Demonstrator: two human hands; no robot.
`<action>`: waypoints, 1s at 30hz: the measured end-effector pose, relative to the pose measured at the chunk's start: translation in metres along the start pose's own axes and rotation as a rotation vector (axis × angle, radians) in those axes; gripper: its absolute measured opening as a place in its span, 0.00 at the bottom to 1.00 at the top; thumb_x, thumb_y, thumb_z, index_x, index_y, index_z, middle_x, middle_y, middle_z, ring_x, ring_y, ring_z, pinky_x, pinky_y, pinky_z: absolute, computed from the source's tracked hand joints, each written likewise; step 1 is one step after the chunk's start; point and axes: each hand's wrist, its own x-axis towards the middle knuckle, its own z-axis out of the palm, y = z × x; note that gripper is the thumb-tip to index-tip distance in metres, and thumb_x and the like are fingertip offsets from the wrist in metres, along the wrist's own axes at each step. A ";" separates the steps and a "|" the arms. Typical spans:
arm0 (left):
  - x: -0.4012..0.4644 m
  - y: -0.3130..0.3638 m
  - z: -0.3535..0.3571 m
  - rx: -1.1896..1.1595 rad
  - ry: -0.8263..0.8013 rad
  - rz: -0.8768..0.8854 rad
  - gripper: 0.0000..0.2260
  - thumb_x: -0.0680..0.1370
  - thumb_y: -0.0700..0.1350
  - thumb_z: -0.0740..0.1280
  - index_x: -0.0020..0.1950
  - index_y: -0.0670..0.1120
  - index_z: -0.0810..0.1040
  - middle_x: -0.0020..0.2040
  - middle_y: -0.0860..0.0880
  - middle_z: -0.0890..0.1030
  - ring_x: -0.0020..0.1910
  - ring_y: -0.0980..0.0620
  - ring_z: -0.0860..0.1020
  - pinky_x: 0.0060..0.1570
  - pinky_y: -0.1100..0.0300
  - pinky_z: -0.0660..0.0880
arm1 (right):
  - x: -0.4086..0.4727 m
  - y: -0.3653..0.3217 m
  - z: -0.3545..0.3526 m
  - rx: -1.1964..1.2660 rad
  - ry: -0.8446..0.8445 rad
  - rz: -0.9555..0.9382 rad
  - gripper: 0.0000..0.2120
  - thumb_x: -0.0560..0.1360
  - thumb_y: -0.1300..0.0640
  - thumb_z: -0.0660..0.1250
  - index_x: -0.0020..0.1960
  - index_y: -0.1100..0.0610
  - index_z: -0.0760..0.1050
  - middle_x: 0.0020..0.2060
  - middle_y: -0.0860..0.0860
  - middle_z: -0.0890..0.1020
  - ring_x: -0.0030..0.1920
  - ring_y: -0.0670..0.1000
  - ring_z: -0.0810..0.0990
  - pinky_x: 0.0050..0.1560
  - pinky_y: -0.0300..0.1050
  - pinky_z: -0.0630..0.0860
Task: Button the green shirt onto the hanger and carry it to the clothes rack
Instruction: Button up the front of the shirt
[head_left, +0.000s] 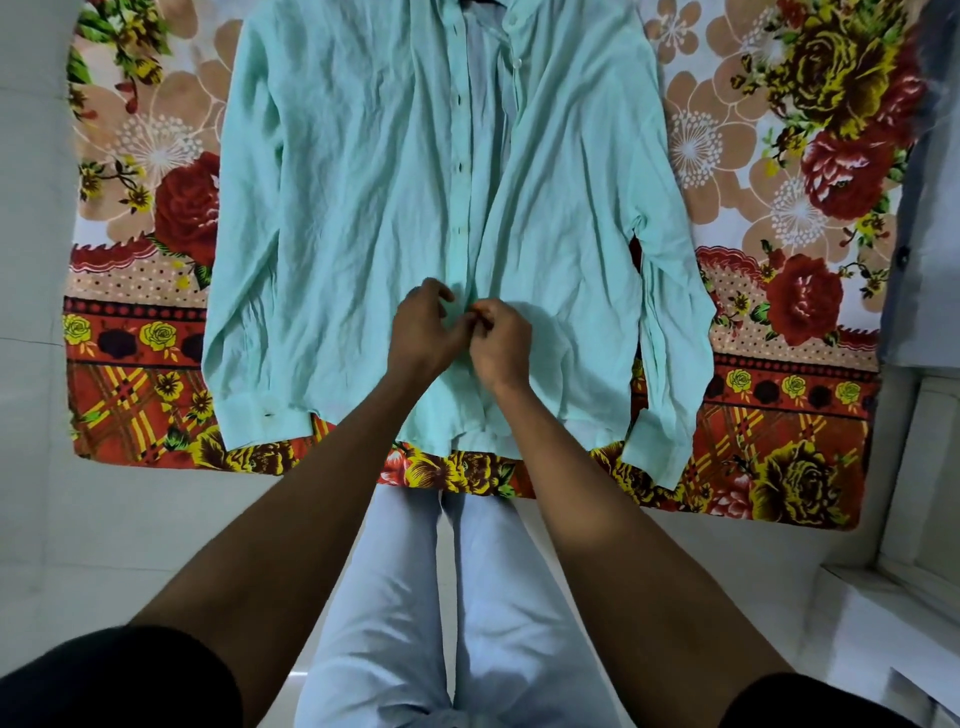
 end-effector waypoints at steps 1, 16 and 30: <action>0.006 0.004 0.003 0.026 -0.014 -0.016 0.19 0.74 0.51 0.75 0.58 0.43 0.76 0.47 0.49 0.78 0.42 0.52 0.76 0.41 0.58 0.71 | 0.005 -0.002 0.002 -0.005 -0.017 0.012 0.10 0.76 0.67 0.65 0.52 0.62 0.83 0.46 0.57 0.86 0.47 0.55 0.84 0.51 0.47 0.79; 0.017 -0.033 -0.017 -0.429 0.015 -0.280 0.19 0.76 0.52 0.71 0.36 0.37 0.77 0.30 0.45 0.72 0.32 0.49 0.70 0.38 0.53 0.70 | 0.013 0.002 0.006 0.089 0.153 0.097 0.04 0.76 0.66 0.71 0.48 0.60 0.83 0.43 0.54 0.87 0.44 0.51 0.85 0.49 0.49 0.82; 0.008 -0.007 -0.017 -0.611 0.002 -0.235 0.06 0.78 0.41 0.73 0.51 0.40 0.87 0.44 0.47 0.87 0.45 0.55 0.84 0.50 0.59 0.80 | 0.011 -0.028 0.014 0.340 0.091 0.192 0.05 0.77 0.58 0.71 0.49 0.58 0.84 0.44 0.50 0.86 0.47 0.49 0.83 0.54 0.48 0.81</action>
